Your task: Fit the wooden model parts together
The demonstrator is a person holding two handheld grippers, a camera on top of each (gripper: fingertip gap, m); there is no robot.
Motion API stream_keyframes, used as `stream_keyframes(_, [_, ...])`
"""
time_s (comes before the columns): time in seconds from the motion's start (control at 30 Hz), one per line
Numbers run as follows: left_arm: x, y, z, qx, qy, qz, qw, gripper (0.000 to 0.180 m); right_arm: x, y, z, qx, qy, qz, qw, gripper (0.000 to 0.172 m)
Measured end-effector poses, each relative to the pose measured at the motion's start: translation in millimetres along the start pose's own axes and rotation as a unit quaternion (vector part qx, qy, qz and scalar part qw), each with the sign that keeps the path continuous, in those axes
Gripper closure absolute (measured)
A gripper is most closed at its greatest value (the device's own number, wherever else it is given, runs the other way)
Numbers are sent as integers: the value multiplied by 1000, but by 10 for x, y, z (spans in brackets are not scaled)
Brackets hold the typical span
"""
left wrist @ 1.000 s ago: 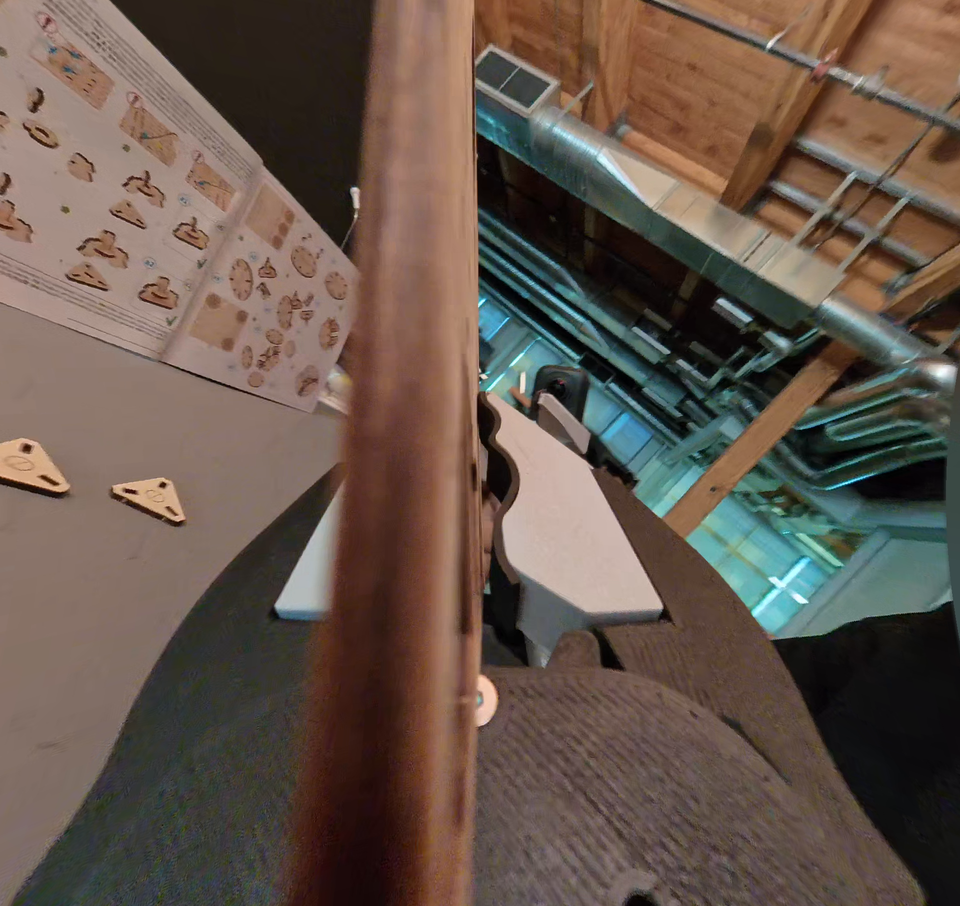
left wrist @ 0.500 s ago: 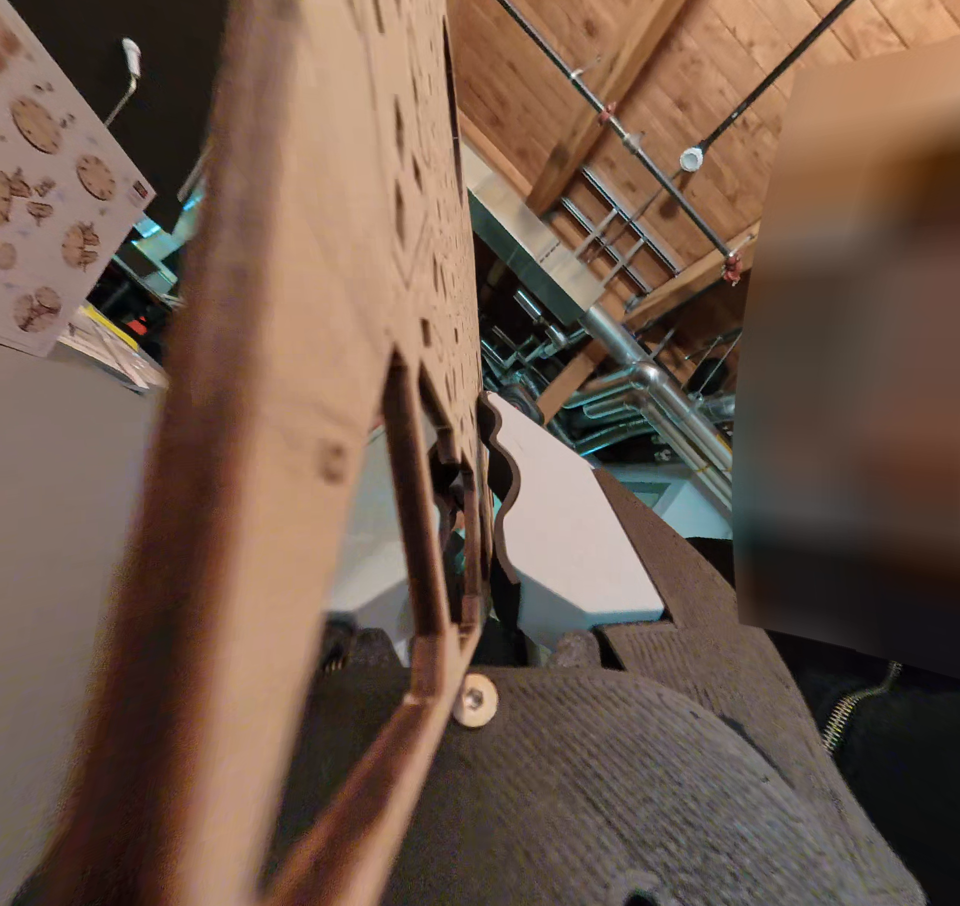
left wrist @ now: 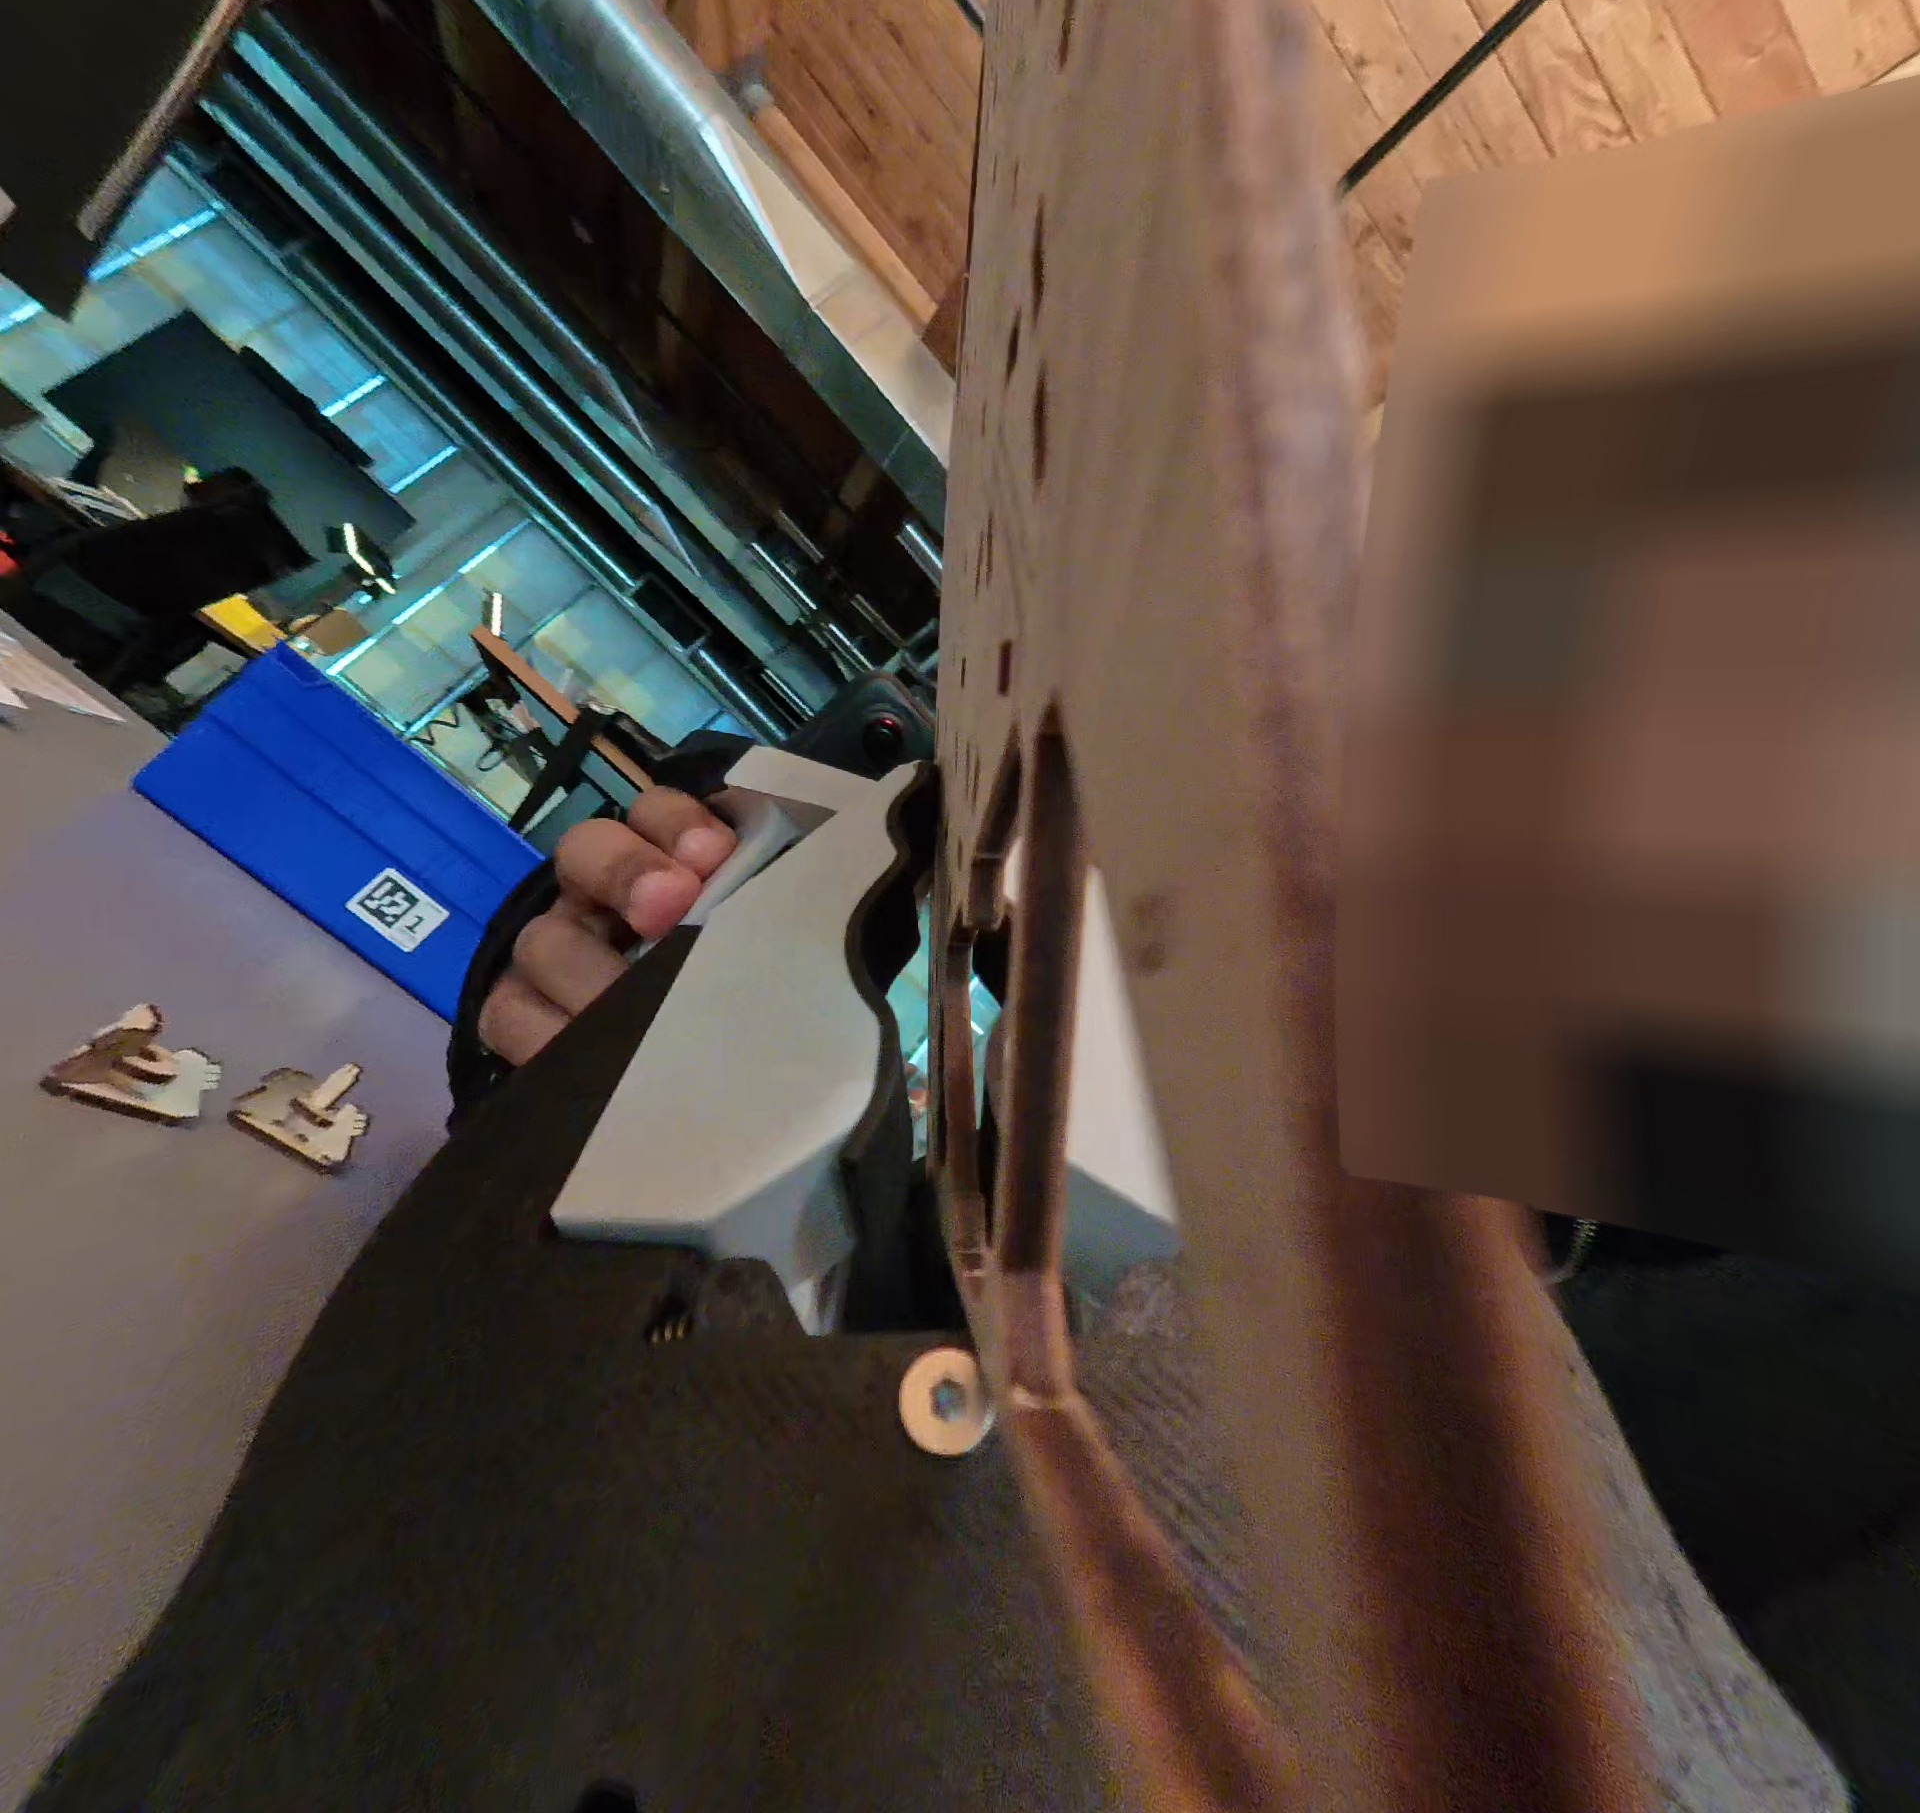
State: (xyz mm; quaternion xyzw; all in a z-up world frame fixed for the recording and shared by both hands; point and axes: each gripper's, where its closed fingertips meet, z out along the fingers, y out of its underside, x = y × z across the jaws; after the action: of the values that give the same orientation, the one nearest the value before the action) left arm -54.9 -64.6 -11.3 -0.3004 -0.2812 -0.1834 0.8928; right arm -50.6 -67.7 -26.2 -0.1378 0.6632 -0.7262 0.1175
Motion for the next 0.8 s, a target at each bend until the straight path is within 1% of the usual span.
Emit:
stream_keyframes(0.07, [4, 18, 7, -5, 3, -7, 1000, 178, -18, 1, -12, -6, -10, 0, 1000, 172])
stream_keyframes(0.17, [52, 118, 53, -35, 17, -9, 999, 178, -106, -6, -70, -33, -37, -33, 998, 171])
stream_keyframes(0.3, [56, 206, 85, -57, 20, -17, 998, 178, -187, 5, -144, -45, -66, -47, 996, 170])
stream_keyframes(0.43, [28, 194, 77, -53, 15, -25, 998, 178, -163, 24, -145, -53, -49, -81, 994, 170])
stream_keyframes(0.53, [-39, 147, 65, -43, -21, 16, 999, 178, -78, 42, -144, -48, -1, -130, 990, 170])
stream_keyframes(0.63, [-71, 72, 25, -22, -26, 6, 999, 180, 15, 16, -128, -28, 42, -140, 989, 161])
stream_keyframes(0.7, [-67, 76, 24, -22, -21, -3, 1000, 180, 13, 0, -123, -19, 43, -135, 990, 162])
stream_keyframes(0.8, [-74, 75, 22, -21, -16, -19, 999, 43, -13, -1, -119, -15, 32, -126, 991, 167])
